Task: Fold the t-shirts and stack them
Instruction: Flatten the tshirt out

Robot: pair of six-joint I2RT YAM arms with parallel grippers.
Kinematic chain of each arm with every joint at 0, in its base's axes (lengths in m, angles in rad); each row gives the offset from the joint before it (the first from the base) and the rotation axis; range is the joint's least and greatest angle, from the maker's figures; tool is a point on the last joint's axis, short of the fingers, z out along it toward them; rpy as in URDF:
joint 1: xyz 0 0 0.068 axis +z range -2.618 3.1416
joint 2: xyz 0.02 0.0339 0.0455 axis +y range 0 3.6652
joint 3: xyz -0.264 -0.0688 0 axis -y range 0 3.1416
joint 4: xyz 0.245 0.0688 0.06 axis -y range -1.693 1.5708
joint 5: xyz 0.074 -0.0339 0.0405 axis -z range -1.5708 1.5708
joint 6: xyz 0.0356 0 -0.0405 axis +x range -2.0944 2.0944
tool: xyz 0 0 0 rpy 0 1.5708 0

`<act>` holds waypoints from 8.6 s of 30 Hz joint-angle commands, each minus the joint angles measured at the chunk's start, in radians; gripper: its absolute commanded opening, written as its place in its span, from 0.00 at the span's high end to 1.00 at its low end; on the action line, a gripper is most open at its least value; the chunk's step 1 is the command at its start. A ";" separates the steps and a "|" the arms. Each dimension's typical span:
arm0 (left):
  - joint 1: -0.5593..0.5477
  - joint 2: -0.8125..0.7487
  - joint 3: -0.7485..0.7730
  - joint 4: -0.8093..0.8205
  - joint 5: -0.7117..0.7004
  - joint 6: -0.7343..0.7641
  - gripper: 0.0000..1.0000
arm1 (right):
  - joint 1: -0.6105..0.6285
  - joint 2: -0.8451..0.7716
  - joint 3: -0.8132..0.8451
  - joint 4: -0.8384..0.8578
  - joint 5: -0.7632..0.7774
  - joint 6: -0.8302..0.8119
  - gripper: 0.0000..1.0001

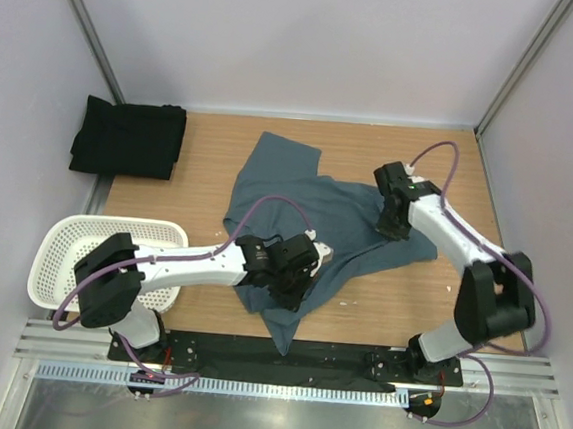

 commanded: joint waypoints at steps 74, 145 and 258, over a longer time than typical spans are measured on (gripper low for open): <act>0.740 0.763 0.792 -0.303 -0.399 -0.282 0.39 | -0.349 0.660 0.588 0.343 -0.178 -0.436 0.32; 0.541 0.341 0.306 -0.035 -0.067 -0.250 0.45 | 0.062 -0.027 -0.240 0.028 -0.093 0.001 0.46; 0.167 -0.225 -0.030 -0.171 -0.256 -0.420 0.52 | -0.071 0.229 0.174 0.300 -0.411 -0.143 0.23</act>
